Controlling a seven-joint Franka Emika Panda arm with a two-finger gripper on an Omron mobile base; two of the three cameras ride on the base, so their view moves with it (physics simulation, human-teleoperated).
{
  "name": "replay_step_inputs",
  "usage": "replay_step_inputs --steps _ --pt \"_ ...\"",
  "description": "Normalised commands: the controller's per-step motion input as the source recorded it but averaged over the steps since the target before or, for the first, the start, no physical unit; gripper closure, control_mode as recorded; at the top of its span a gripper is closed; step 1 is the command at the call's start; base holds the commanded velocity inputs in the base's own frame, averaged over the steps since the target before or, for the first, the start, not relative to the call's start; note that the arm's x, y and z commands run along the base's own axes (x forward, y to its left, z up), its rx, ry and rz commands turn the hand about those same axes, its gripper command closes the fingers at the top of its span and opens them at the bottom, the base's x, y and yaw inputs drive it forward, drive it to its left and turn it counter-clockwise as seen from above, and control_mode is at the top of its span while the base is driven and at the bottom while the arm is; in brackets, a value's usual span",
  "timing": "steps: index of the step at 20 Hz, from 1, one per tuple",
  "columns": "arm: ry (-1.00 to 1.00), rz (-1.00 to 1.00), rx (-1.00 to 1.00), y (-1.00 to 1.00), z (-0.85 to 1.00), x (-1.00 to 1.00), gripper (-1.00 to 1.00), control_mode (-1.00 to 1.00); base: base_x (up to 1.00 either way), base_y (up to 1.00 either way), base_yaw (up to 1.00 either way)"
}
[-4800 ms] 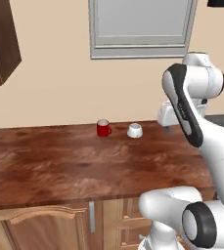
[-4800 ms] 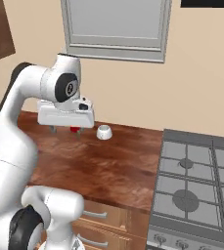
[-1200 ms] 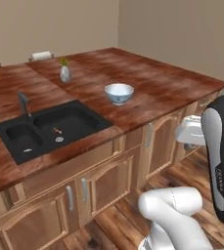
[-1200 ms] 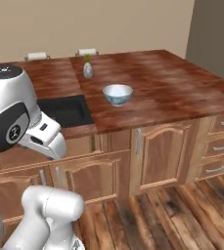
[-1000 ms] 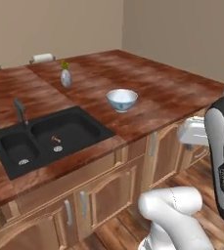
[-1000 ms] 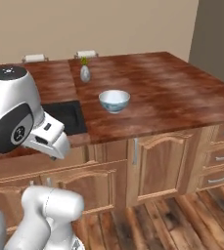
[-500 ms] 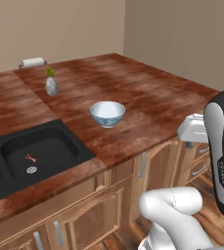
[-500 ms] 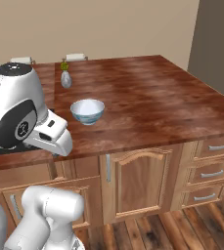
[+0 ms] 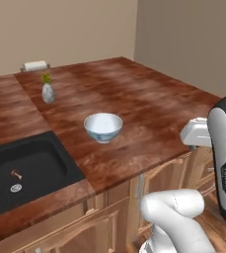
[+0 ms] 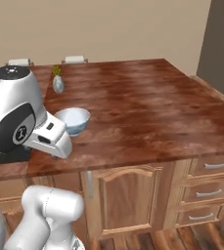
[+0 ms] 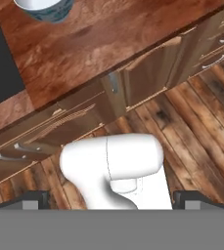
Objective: Clear the mugs and bowl far away from the sink.
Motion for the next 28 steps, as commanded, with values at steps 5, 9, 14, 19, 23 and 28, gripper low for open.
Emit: replay_step_inputs --steps 5,9,14,19,23,28 --pt "0.0 0.0 0.0 0.0 0.0 0.0 -1.0 1.0 0.83 -0.37 0.34" --pt "0.0 0.0 0.0 0.0 0.0 0.0 -1.0 1.0 0.76 -0.09 0.31" --pt "0.0 0.0 0.0 0.0 0.0 0.0 -1.0 1.0 0.44 -0.07 0.29" --pt "0.0 0.0 0.0 0.0 0.0 0.0 -1.0 1.0 0.33 -0.13 0.31" --pt "0.0 0.0 0.0 0.0 0.0 0.0 -1.0 1.0 0.44 -0.07 0.29" --pt "0.07 0.24 0.17 -0.05 -0.08 0.72 -1.0 -1.0 0.0 0.0 0.0"
